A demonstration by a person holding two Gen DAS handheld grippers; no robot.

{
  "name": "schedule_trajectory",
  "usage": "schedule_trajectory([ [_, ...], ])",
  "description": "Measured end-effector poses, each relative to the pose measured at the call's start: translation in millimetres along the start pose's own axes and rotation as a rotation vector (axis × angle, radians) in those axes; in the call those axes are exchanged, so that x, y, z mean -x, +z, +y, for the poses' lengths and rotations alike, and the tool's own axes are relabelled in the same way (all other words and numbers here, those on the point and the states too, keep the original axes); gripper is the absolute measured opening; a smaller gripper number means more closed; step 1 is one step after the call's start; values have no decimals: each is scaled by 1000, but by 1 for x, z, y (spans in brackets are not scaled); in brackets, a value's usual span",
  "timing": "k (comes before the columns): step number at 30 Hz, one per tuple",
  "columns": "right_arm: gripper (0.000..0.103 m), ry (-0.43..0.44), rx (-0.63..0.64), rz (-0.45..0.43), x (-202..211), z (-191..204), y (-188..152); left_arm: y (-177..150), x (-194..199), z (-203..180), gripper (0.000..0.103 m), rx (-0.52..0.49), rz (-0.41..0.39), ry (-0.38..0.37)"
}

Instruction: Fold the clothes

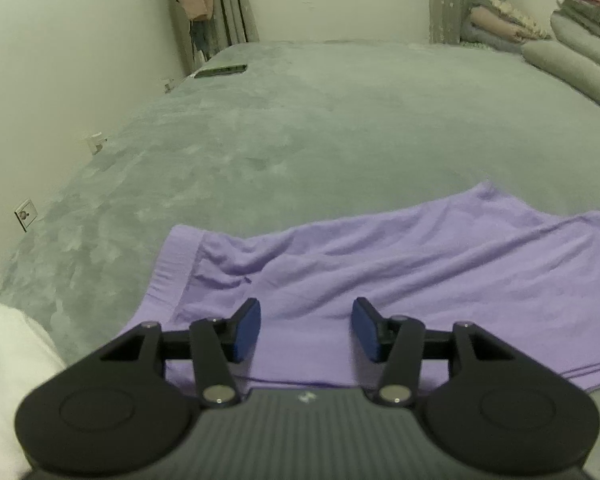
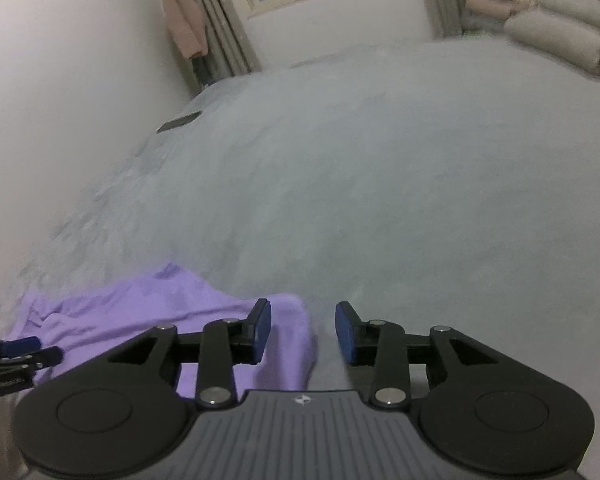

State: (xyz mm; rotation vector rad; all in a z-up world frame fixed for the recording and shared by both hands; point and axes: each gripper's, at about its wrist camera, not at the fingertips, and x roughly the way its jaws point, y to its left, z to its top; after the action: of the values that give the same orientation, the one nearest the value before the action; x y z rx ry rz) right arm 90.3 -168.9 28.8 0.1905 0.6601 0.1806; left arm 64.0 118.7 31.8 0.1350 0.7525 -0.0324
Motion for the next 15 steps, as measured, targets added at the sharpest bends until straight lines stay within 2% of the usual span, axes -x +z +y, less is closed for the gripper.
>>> schedule_trajectory([
  [2,35,3,77,-37,10,10,2,2,4,-1,48,-1,-20,-16],
  [5,34,83,209,-27,8,37,-4,2,8,-5,48,-6,-36,-44],
  [7,34,115,246,17,-1,49,-11,-1,1,-9,48,-26,-18,-35],
  [9,34,101,295,67,-11,56,-24,-3,-6,-12,48,-44,-1,-23],
  [10,35,92,320,92,-16,60,-31,-3,-8,-9,48,-37,-1,-4],
  [13,35,67,440,66,-6,75,-37,0,-13,8,48,28,5,21],
  [15,35,109,465,74,-3,82,-37,1,-15,21,48,79,13,34],
])
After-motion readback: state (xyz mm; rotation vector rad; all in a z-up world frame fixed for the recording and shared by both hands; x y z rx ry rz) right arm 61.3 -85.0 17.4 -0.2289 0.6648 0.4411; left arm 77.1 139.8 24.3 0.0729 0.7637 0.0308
